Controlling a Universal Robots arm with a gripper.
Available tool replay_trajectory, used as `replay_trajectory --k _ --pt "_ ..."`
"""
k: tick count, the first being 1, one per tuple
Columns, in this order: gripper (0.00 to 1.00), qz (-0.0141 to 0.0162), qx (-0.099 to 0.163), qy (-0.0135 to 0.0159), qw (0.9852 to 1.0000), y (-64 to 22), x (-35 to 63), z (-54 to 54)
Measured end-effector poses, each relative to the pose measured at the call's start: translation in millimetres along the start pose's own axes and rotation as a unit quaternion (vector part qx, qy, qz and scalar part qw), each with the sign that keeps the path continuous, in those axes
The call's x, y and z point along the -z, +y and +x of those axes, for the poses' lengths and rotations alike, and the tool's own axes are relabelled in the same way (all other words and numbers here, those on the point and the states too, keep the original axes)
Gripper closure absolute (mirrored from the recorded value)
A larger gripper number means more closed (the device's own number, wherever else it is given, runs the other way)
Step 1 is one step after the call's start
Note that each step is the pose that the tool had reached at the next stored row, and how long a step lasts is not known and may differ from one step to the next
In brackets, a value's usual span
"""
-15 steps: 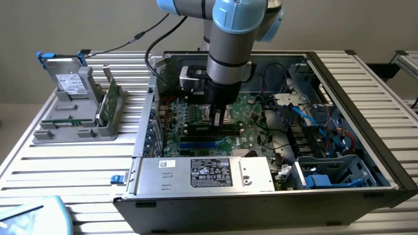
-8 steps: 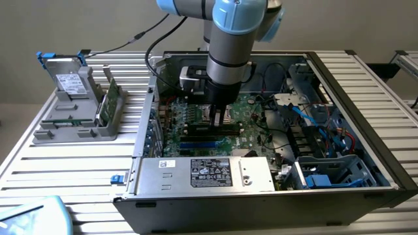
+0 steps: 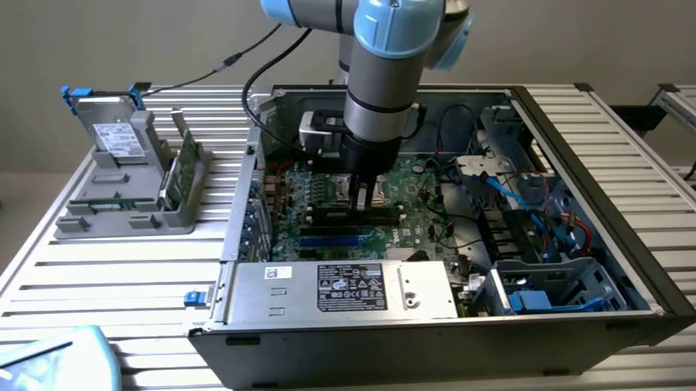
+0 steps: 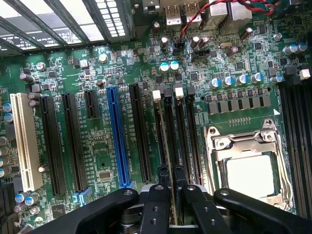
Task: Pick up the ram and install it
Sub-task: 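Insert the ram into the slot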
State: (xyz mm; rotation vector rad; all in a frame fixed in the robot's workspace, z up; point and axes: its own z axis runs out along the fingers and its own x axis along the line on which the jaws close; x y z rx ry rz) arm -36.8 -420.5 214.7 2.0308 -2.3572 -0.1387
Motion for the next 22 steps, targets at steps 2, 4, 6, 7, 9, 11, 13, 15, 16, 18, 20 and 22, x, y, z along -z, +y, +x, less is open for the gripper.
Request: replay_trajectory --k 2,4,6,7,9,11,13,15,16,18,20,22 --pt "0.85 0.0 0.0 -0.0001 1.0 0.0 -0.1 0.0" --pt "0.85 0.0001 0.0 -0.0002 1.0 -0.1 -0.8 0.0" --pt "0.85 0.0 0.0 -0.0001 1.0 -0.1 -1.3 0.0" --pt "0.85 0.0 0.0 0.0 1.0 -0.1 -1.3 0.1" --pt "0.85 0.0 0.0 0.0 1.0 -0.1 -1.4 0.1" --pt "0.85 0.0001 0.0 -0.0002 1.0 -0.2 -2.2 0.0" --pt "0.85 0.0 0.0 -0.0001 1.0 -0.2 -2.6 0.1" --pt "0.85 0.0 0.0 0.0001 1.0 -0.2 -2.6 0.1" --pt "0.85 0.0 0.0 0.0 1.0 -0.2 -2.7 0.1" --pt "0.85 0.0001 0.0 -0.0002 1.0 -0.3 -3.5 0.1" --pt "0.85 0.0 0.0 -0.0001 1.0 -0.4 -3.9 0.1" --pt "0.85 0.0 0.0 0.0001 1.0 -0.3 -3.9 0.2"
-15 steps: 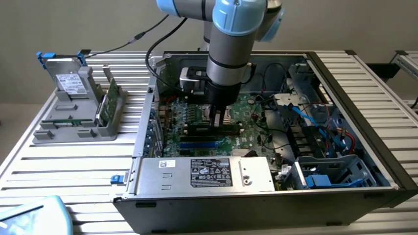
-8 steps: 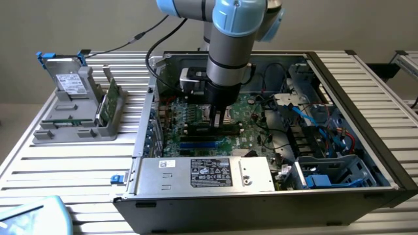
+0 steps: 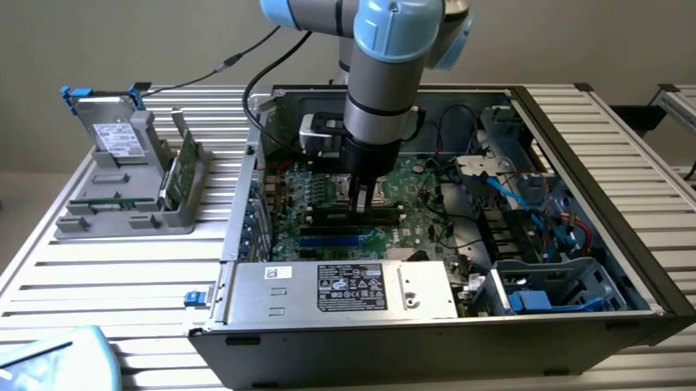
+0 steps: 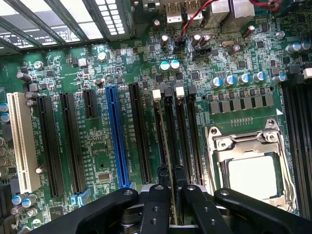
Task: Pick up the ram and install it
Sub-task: 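Insert the ram into the slot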
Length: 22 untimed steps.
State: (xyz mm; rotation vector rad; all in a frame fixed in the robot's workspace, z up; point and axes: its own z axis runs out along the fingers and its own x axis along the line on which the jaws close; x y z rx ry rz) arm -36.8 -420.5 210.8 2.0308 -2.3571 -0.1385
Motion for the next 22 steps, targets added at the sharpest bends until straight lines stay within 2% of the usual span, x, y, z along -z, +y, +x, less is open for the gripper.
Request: replay_trajectory --k 22 --pt "0.85 0.0 0.0 -0.0002 1.0 -0.1 -1.4 0.0"
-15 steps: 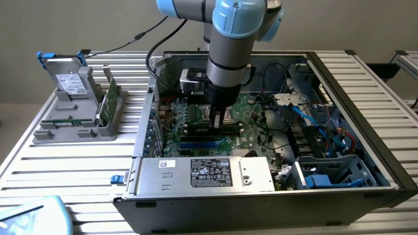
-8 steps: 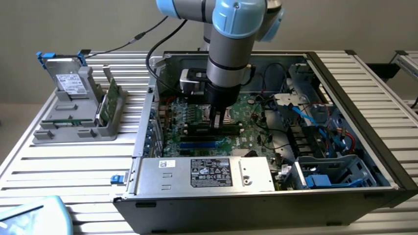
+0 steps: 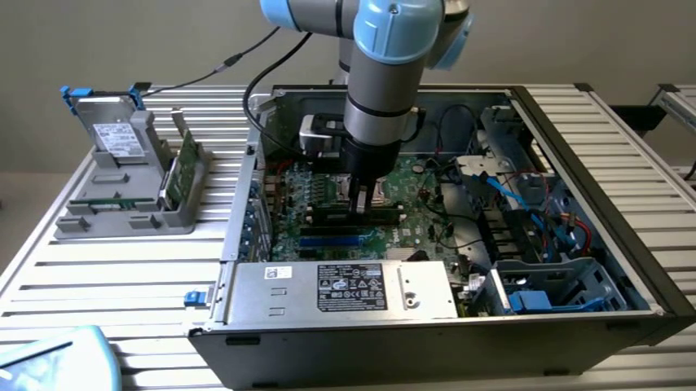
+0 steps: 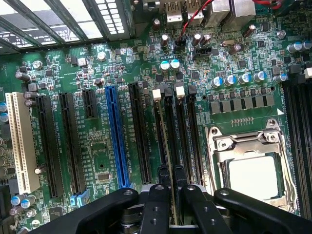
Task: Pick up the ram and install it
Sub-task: 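Insert the ram into the slot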
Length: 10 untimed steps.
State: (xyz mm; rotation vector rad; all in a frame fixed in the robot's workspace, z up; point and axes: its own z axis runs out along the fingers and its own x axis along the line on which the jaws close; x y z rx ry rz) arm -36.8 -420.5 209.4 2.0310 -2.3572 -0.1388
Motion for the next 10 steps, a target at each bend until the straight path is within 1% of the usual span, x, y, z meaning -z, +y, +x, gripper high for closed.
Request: replay_trajectory --k 3,4,10 --pt "0.84 0.0 0.0 -0.0001 1.0 0.0 -0.1 -0.1" --pt "0.77 0.0 0.0 -0.0001 1.0 0.0 -0.1 0.0" --pt "0.77 0.0 0.0 0.0 1.0 0.0 -0.1 0.0"
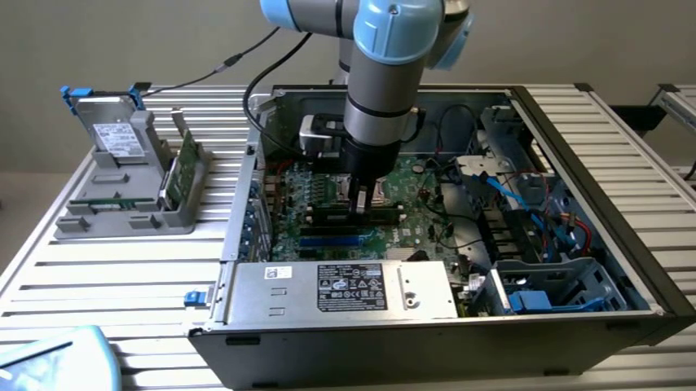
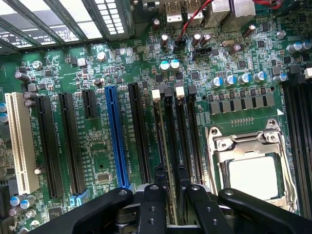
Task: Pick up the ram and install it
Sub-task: 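Insert the ram into the slot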
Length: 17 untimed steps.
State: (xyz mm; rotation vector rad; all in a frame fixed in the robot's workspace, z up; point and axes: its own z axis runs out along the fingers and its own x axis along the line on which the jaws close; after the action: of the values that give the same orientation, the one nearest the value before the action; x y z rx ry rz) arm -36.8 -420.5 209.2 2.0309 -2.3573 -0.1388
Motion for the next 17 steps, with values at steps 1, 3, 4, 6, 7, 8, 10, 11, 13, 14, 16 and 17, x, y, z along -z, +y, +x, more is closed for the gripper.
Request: replay_trajectory --k 1,3,4,6,7,8,10,11,13,14,16,17 --pt "0.77 0.0 0.0 0.0 1.0 -0.1 -0.2 0.0" --pt "0.77 0.0 0.0 0.0 1.0 -0.1 -0.3 0.0" --pt "0.77 0.0 0.0 0.0 1.0 -0.1 -0.3 0.0" --pt "0.77 0.0 0.0 0.0 1.0 0.0 -0.3 0.0" --pt "0.77 0.0 0.0 0.0 1.0 0.0 -0.3 0.0" --pt "0.77 0.0 0.0 0.0 1.0 0.0 -0.3 0.0" --pt "0.77 0.0 0.0 0.0 1.0 0.0 -0.3 0.0" --pt "0.75 0.0 0.0 0.0 1.0 0.0 -0.3 0.0" --pt "0.63 0.0 0.0 0.0 1.0 0.0 -0.3 0.0" --pt "0.63 0.0 0.0 0.0 1.0 0.0 -0.3 0.0" --pt "0.57 0.0 0.0 0.0 1.0 0.0 -0.3 0.0" --pt "0.51 0.0 0.0 0.0 1.0 0.0 -0.3 0.0"
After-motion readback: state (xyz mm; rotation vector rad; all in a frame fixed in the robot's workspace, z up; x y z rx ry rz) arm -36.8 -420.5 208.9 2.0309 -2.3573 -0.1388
